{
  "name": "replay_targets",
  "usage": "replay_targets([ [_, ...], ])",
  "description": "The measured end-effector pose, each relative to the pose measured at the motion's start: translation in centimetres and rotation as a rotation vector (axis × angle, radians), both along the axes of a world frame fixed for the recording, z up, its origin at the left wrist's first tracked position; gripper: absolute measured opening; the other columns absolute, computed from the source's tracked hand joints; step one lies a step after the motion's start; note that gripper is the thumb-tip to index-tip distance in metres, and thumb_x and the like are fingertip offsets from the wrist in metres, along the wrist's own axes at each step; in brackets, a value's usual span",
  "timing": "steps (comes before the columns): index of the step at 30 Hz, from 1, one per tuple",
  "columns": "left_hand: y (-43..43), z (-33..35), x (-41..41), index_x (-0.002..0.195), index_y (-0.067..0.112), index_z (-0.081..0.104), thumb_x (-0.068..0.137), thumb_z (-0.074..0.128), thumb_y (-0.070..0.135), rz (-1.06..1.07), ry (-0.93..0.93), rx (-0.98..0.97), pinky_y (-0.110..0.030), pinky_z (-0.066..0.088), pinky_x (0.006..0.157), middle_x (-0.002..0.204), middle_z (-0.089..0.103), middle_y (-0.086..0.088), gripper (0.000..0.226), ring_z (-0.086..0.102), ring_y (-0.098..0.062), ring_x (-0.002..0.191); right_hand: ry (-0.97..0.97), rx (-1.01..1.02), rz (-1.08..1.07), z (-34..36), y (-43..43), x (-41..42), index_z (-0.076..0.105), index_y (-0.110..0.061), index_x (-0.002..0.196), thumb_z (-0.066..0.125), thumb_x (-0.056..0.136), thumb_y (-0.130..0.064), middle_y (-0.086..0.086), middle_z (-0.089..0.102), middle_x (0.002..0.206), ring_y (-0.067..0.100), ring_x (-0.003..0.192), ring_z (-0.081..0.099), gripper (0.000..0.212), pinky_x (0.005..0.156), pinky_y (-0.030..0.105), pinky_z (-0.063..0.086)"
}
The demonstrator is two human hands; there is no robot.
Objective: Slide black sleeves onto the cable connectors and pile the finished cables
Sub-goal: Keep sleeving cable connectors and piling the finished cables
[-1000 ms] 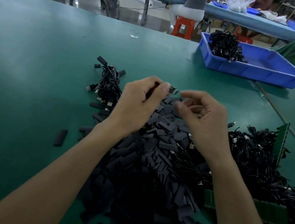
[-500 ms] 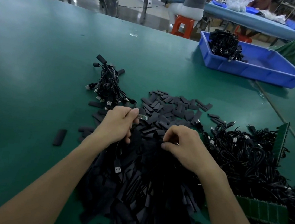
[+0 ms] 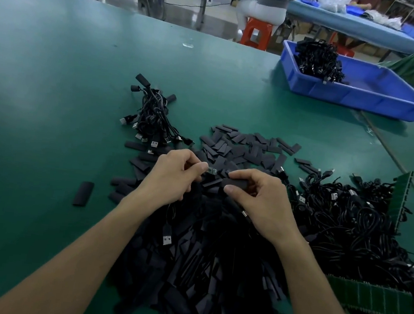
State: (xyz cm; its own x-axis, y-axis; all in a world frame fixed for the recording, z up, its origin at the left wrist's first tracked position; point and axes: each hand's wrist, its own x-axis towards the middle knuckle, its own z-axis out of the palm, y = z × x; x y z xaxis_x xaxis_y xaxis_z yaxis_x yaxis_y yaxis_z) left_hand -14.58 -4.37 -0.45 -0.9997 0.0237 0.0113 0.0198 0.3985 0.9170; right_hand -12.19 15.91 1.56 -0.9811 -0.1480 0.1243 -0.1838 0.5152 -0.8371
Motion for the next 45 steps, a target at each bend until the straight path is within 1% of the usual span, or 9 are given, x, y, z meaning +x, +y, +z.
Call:
replay_targets([
  [3,0.1,0.3,0.2,0.085,0.017,0.067,0.099,0.061,0.032,-0.026,0.003,0.017,-0.018,0.043,0.042,0.058,0.066,0.011,0.022,0.050,-0.003,0.039,0.037,-0.008,-0.045,-0.2,0.0,0.1,0.074,-0.034,0.100,0.083,0.081,-0.028,-0.014,0.075,0.085,0.004,0.082,0.071,0.022,0.079,0.027,0.058],
  [6,0.2,0.6,0.3,0.081,0.017,0.068,0.099,0.062,0.033,-0.043,0.016,0.040,-0.019,0.044,0.044,0.061,0.069,0.004,0.024,0.052,-0.007,0.040,0.072,-0.027,-0.090,-0.3,0.0,0.1,0.075,-0.030,0.101,0.082,0.082,-0.028,-0.011,0.075,0.086,0.006,0.082,0.071,0.021,0.080,0.032,0.059],
  [11,0.4,1.0,0.4,0.081,0.015,0.068,0.099,0.062,0.033,-0.077,0.028,0.103,-0.019,0.044,0.042,0.068,0.072,0.001,0.026,0.052,-0.007,0.042,0.114,-0.126,-0.121,-0.1,-0.1,0.2,0.069,-0.040,0.091,0.080,0.082,-0.022,-0.015,0.074,0.080,0.001,0.075,0.071,0.023,0.073,0.016,0.055],
  [17,0.4,1.3,0.5,0.082,0.017,0.068,0.098,0.062,0.034,-0.103,0.053,0.127,-0.017,0.044,0.042,0.070,0.073,0.002,0.024,0.053,-0.006,0.044,0.145,-0.240,-0.157,0.2,0.0,0.4,0.072,-0.032,0.092,0.077,0.086,-0.019,-0.010,0.075,0.075,0.008,0.069,0.071,0.015,0.070,0.017,0.054],
  [24,0.8,1.7,0.8,0.078,0.018,0.068,0.097,0.064,0.036,-0.116,0.077,0.133,-0.018,0.044,0.041,0.068,0.072,0.000,0.025,0.054,-0.007,0.044,0.171,-0.242,-0.163,0.2,-0.1,0.6,0.073,-0.028,0.093,0.076,0.086,-0.022,-0.010,0.075,0.074,0.008,0.068,0.071,0.010,0.067,0.015,0.053],
  [29,1.2,1.9,1.0,0.078,0.016,0.067,0.098,0.062,0.033,-0.111,0.088,0.127,-0.018,0.044,0.041,0.064,0.071,0.003,0.027,0.053,-0.004,0.042,0.176,-0.253,-0.170,0.3,-0.3,0.7,0.073,-0.030,0.095,0.074,0.080,-0.037,-0.009,0.075,0.074,0.009,0.068,0.072,0.016,0.067,0.016,0.053],
  [34,1.2,1.8,1.2,0.078,0.016,0.066,0.099,0.061,0.035,-0.112,0.079,0.125,-0.018,0.044,0.042,0.065,0.071,0.002,0.029,0.053,-0.004,0.041,0.176,-0.243,-0.190,0.1,-0.2,0.6,0.073,-0.034,0.095,0.079,0.081,-0.032,-0.009,0.075,0.075,0.009,0.068,0.072,0.015,0.066,0.017,0.054],
  [38,1.1,1.7,1.1,0.079,0.016,0.066,0.099,0.061,0.034,-0.119,0.080,0.140,-0.018,0.045,0.043,0.068,0.072,0.001,0.028,0.054,-0.005,0.043,0.164,-0.216,-0.197,0.3,-0.1,0.5,0.074,-0.034,0.095,0.077,0.076,-0.042,-0.008,0.075,0.074,0.013,0.069,0.072,0.021,0.067,0.022,0.055],
  [45,1.0,1.6,0.9,0.081,0.017,0.065,0.100,0.060,0.031,-0.155,0.075,0.183,-0.018,0.043,0.042,0.069,0.072,0.002,0.024,0.054,-0.006,0.044,0.104,-0.207,-0.129,0.5,0.0,0.4,0.074,-0.033,0.096,0.081,0.081,-0.023,-0.009,0.077,0.080,0.012,0.071,0.073,0.019,0.072,0.023,0.058],
])
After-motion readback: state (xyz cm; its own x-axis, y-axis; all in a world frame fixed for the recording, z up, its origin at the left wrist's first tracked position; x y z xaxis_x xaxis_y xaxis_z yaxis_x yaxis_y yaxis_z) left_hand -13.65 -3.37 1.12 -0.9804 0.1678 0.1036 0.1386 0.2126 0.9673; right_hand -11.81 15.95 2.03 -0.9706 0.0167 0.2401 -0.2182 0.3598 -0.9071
